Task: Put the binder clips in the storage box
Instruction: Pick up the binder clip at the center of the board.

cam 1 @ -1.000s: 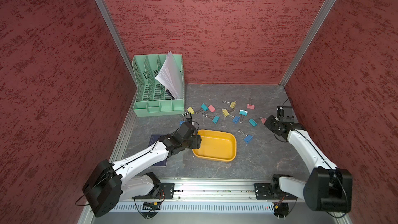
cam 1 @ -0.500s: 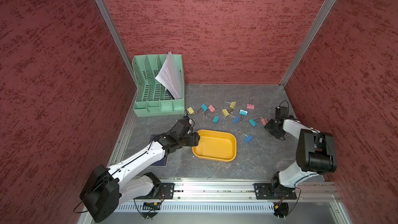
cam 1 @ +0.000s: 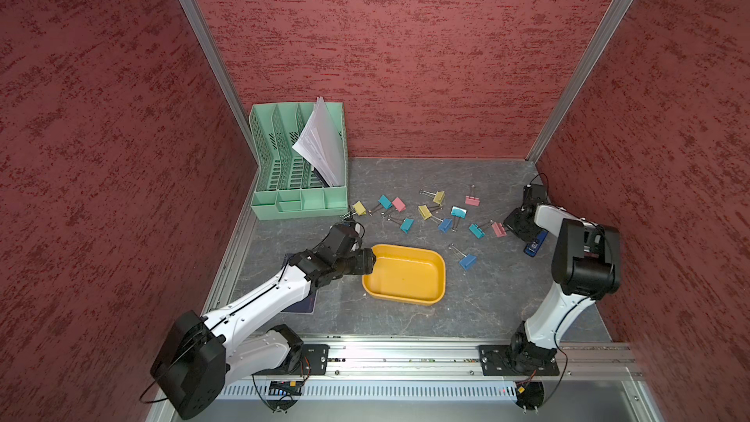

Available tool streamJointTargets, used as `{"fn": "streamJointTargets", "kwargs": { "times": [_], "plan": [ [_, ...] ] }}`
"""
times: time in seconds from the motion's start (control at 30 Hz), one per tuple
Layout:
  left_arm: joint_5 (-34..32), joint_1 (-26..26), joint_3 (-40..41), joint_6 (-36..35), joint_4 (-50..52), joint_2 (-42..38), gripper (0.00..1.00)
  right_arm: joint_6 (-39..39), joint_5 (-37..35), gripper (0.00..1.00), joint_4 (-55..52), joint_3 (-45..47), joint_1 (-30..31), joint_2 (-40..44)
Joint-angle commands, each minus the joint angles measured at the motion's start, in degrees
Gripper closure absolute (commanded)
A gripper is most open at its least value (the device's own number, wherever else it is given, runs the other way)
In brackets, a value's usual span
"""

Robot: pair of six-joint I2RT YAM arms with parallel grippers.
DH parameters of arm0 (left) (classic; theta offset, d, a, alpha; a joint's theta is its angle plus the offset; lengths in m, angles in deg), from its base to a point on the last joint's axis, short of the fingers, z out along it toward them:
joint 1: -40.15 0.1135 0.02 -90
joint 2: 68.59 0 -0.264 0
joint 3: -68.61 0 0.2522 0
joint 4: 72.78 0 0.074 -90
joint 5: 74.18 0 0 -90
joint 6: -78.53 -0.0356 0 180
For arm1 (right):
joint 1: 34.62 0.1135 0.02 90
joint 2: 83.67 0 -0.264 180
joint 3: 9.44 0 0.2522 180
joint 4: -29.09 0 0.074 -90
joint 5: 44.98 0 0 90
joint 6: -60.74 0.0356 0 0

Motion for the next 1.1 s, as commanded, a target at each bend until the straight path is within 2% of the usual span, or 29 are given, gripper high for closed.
{"fn": "streamJointTargets", "kwargs": {
  "times": [0.0,0.17,0.5,0.67,0.8,1.07],
  "plan": [
    [0.2,0.9,-0.8,-0.8,0.4,0.1,0.24,-0.7,-2.1,1.0,-3.2,-4.6,-0.3,-3.8],
    [0.4,1.6,-0.3,-0.7,0.2,-0.3,0.24,-1.5,-1.9,1.0,-2.8,-6.4,-0.4,-5.9],
    [0.7,2.5,-0.6,-1.4,0.5,0.6,0.24,-6.7,6.1,0.9,-10.2,-20.2,0.4,-13.8],
    [1.0,2.8,-0.4,-1.6,0.1,0.9,0.24,-8.7,11.5,0.71,-14.2,-27.6,1.4,-16.2],
    [1.5,2.8,0.2,-1.3,0.0,0.3,0.24,-9.1,9.7,0.44,-12.4,-23.5,1.2,-9.9],
    [2.3,2.6,0.9,-1.0,-0.4,-1.3,0.24,-10.6,12.0,0.28,-8.0,-9.2,1.6,3.6]
  ]
}}
